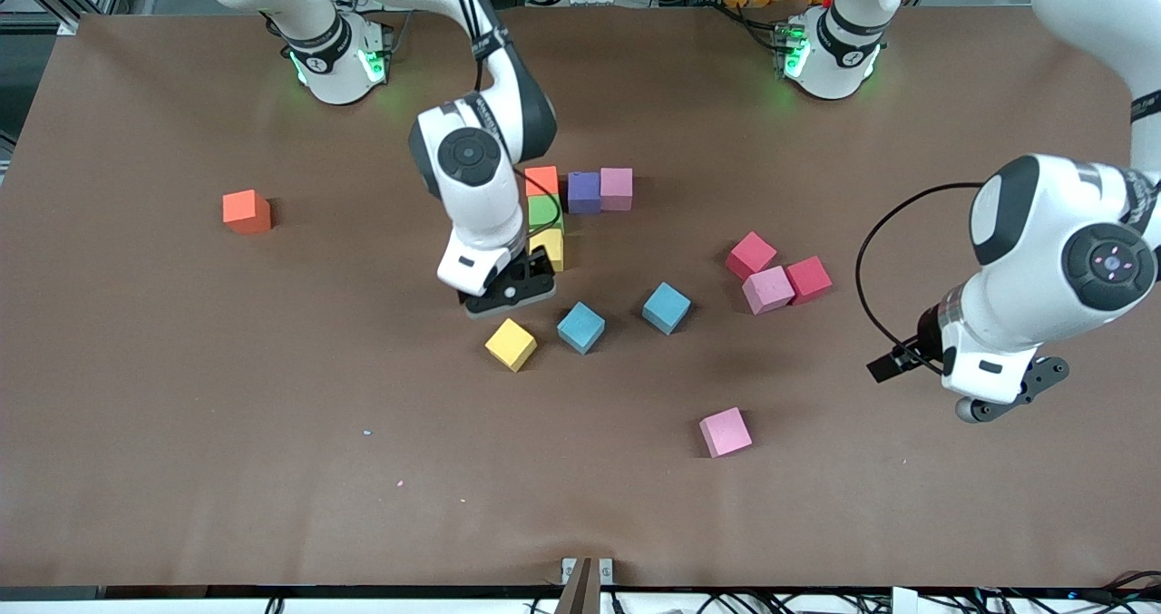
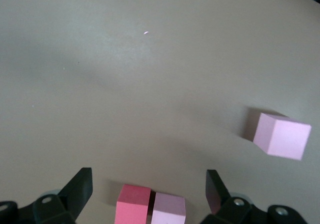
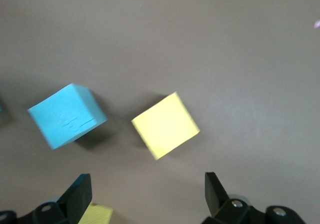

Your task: Arrange 11 blocks into digit 3

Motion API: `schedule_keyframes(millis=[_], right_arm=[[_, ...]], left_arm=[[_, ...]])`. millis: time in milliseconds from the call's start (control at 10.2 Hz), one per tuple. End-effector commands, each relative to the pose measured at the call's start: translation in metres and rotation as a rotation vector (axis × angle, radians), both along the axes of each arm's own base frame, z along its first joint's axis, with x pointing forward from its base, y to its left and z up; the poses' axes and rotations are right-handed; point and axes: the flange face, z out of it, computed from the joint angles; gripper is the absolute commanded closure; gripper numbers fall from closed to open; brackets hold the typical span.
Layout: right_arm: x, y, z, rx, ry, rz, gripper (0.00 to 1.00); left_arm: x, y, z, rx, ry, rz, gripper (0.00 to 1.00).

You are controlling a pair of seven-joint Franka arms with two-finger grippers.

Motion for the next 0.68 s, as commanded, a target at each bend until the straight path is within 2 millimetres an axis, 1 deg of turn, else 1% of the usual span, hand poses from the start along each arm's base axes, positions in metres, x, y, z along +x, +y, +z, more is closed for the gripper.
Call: schedule_keyframes(millis=[0,98,195,293,391,489,586], right_arm=[[0.026,-0.006,-0.034,-0.021,-0.062,0.137,0.0],[0.032,-0.009,-0.062,0.008,-0.06,0.154,0.0],[0.038,-0.009,-0.077,0.063,-0.047,0.151,0.0],[0.039,-0.002,-0.09,0.094,-0.03,0.174,0.0],[0.039,0.003,-0.097,0.097,-0.025,0.195,0.0],[0.038,0.006,-0.102,0.095,-0.022,0.209,0.0],[0.037,0.009,-0.105,0.09,-0.029,0.229,0.0]], left_arm=[[0.006,0.001,-0.016,0.072,-0.015,0.036,0.0],[0.01,0.0,-0.025,0.062,-0.019,0.043,0.0],[0.013,0.0,-0.034,0.052,-0.029,0.05,0.0],[0.017,-0.002,-0.045,0.036,-0.042,0.09,0.0],[0.019,-0.009,-0.056,0.03,-0.046,0.113,0.0],[0.019,-0.016,-0.06,0.029,-0.049,0.109,0.0],[0.02,-0.015,-0.064,0.027,-0.047,0.113,0.0]])
